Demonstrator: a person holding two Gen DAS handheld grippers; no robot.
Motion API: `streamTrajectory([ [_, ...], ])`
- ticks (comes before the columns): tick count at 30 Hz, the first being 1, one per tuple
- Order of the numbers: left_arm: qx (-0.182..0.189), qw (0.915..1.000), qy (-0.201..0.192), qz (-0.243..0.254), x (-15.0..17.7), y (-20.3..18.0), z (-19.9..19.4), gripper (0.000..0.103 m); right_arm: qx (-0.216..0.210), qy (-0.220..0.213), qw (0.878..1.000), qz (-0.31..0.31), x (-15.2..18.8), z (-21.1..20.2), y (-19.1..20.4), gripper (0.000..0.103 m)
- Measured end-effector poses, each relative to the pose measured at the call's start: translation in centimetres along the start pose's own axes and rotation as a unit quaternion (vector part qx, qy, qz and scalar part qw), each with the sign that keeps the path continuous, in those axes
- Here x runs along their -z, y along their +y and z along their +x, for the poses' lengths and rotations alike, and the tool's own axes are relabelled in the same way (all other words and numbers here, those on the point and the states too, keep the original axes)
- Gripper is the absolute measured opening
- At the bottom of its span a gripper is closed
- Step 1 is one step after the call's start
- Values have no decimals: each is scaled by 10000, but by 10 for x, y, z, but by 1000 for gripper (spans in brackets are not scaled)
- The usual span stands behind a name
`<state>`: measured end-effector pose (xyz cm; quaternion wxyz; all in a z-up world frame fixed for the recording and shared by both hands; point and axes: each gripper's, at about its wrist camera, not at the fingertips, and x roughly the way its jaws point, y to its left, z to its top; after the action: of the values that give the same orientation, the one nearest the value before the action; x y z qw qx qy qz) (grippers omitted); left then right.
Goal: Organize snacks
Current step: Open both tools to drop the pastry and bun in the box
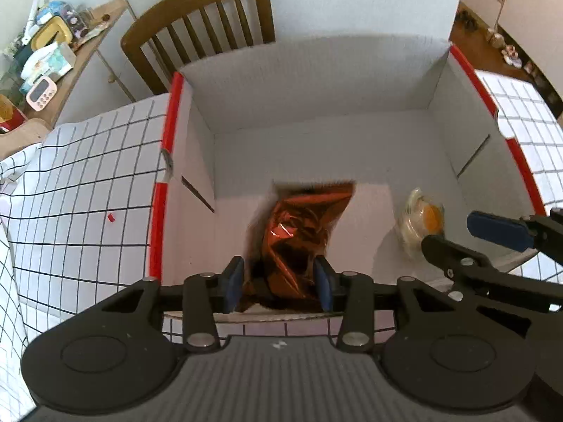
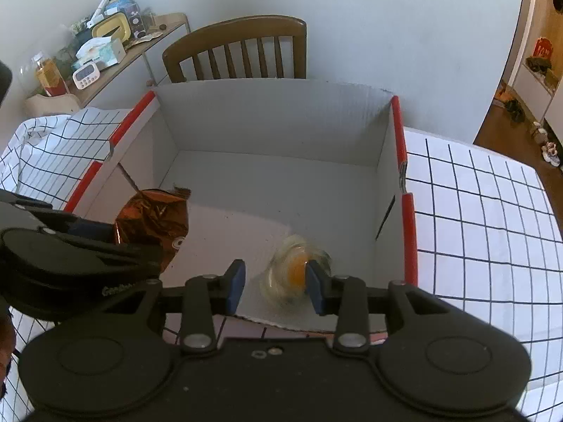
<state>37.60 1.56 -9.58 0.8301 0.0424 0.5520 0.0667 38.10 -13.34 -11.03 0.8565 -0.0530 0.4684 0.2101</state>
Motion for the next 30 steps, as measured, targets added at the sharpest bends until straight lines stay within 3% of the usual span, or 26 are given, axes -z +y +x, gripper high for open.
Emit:
streamTrajectory([
  [3,59,9999,-117,-67,1,4,-10,58,-1,-30,10000,65,-4,-2,3,39],
  [8,90,9995,-248,-159,6,10,-26,59,-17,-103,9998,142,-3,-12,2,45],
  [13,116,9989,-375,-246,12,19,-42,60,-2,-320,9993,188,-2,-30,6,69],
  [22,103,9975,-642,-281,31,28,-74,63,-52,-639,9979,59,3,-66,17,81],
  [30,201,9953,-913,-239,53,30,-111,63,-133,-868,9961,3,14,-96,26,86],
])
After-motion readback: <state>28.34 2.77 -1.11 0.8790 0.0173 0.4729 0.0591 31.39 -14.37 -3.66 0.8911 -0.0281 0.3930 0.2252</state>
